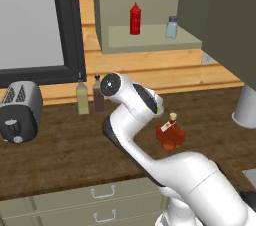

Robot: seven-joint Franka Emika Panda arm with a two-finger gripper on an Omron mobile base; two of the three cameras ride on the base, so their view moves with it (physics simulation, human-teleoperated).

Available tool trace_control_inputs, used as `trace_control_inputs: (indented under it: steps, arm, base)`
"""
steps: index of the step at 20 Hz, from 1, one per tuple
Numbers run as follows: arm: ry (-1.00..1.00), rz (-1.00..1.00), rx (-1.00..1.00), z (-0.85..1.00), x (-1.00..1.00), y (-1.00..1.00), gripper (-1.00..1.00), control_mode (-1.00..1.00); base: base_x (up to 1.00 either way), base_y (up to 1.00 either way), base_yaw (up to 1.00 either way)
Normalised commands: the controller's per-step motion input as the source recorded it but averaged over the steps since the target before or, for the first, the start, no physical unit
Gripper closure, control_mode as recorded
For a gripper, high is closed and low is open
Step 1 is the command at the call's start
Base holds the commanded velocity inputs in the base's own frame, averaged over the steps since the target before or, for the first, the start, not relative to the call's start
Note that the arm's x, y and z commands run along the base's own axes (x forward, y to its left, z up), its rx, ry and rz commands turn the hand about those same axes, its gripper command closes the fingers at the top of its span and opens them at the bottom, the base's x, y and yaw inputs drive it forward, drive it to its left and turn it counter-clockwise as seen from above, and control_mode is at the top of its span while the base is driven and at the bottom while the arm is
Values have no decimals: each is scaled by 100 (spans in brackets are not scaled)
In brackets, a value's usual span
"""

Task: Put the shaker and condiment bottle from the counter next to their counterparts in the cabinet.

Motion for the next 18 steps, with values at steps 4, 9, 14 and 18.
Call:
trace_control_inputs:
  steps: [4,9,14,18]
  arm:
    - [-2,23,0,100,-5,-22,100,-100]
    - [-5,17,0,81,-21,-55,100,-100]
    - [-5,23,-1,66,-8,-61,100,-100]
    - [-8,27,0,60,0,-60,100,-100]
  base:
    - [0,0,0]
    - [0,0,0]
    - [0,0,0]
    - [0,0,0]
